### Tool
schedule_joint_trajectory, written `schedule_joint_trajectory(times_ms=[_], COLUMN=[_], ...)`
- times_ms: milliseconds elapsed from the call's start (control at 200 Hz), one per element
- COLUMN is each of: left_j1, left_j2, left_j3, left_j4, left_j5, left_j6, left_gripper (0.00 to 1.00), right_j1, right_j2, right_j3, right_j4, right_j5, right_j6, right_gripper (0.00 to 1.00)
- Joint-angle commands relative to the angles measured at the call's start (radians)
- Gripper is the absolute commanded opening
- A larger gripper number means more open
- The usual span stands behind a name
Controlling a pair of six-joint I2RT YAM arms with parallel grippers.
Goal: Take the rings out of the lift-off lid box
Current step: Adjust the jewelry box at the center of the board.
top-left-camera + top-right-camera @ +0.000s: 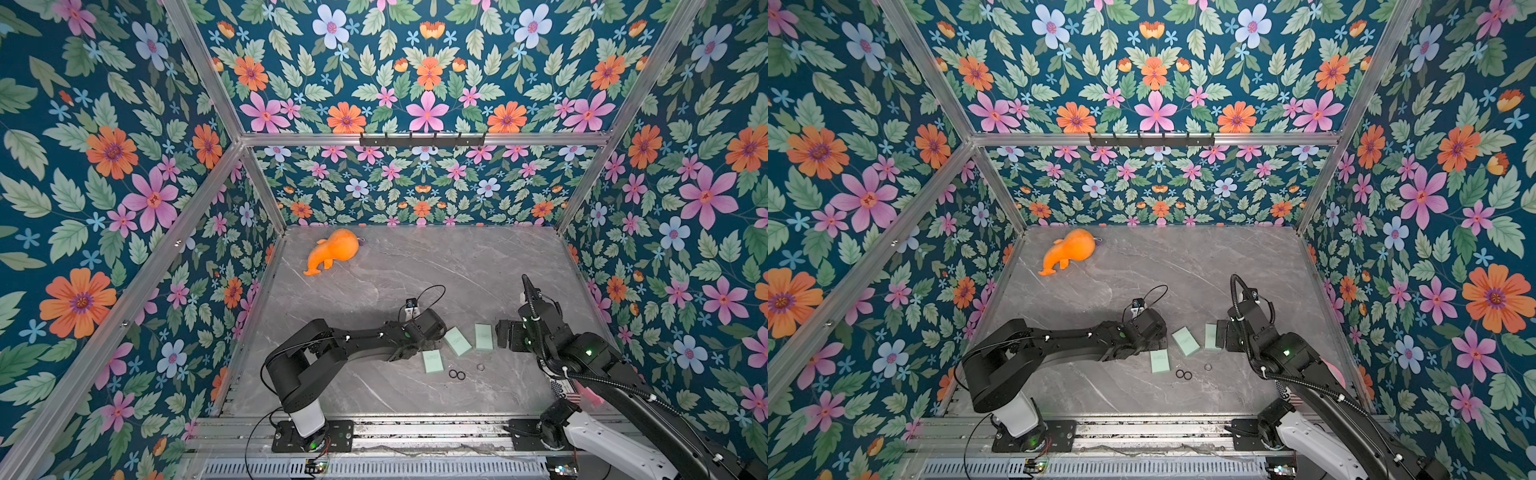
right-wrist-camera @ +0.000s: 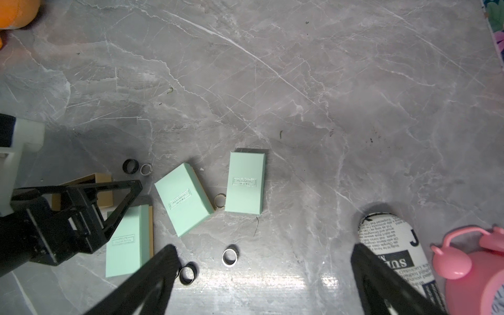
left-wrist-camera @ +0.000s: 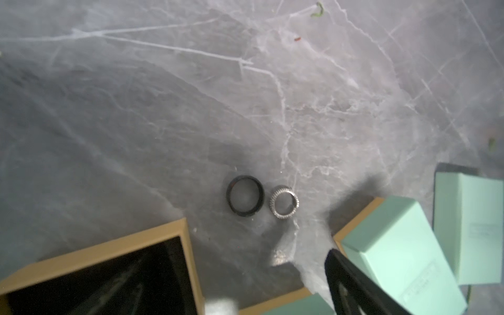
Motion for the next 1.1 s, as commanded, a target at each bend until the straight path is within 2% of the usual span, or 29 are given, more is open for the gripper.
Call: schedule_joint_trajectory(times_ms=[0, 190, 520, 615, 720, 930, 1015, 1095], left_j1=[0.003, 0.011, 0.033, 0.034, 0.035, 0.029, 0.001, -0.053], left_j2=[0.016, 0.014, -0.133, -0.176, -0.263, -0.479, -0.544, -0.573], left_j3=[-0.013, -0.003, 0.109, 0.135, 0.106, -0.11, -0.195, -0.225], left_j4=[-0.044, -0.077, -0.169, -0.207, -0.217, -0.118, -0.068, -0.065], left_j5=[0.083, 0.082, 0.025, -0.017, -0.058, -0.065, -0.072, -0.131], left_j6=[0.13, 0.272, 0.436, 0.436, 0.332, -0.046, -0.187, -0.294], left_gripper=[0.99, 0.99, 0.99, 0.99, 0.99, 1.0, 0.99, 0.99], right_j1=[0.0, 0.0, -0.015, -0.018, -0.023, -0.023, -0.023, -0.031], right_j2=[0.008, 0.023, 0.101, 0.136, 0.198, 0.357, 0.398, 0.432], right_j3=[0.002, 0.003, 0.021, 0.029, 0.038, 0.08, 0.081, 0.072], right_j4=[0.01, 0.012, 0.004, -0.004, -0.004, -0.012, 0.007, 0.036], right_j5=[-0.003, -0.013, -0.06, -0.076, -0.115, -0.15, -0.148, -0.149], right_j6=[0.018, 0.016, 0.004, -0.001, -0.012, -0.028, -0.027, -0.025], right_gripper=[1.0, 1.0, 1.0, 1.0, 0.99, 1.0, 1.0, 1.0])
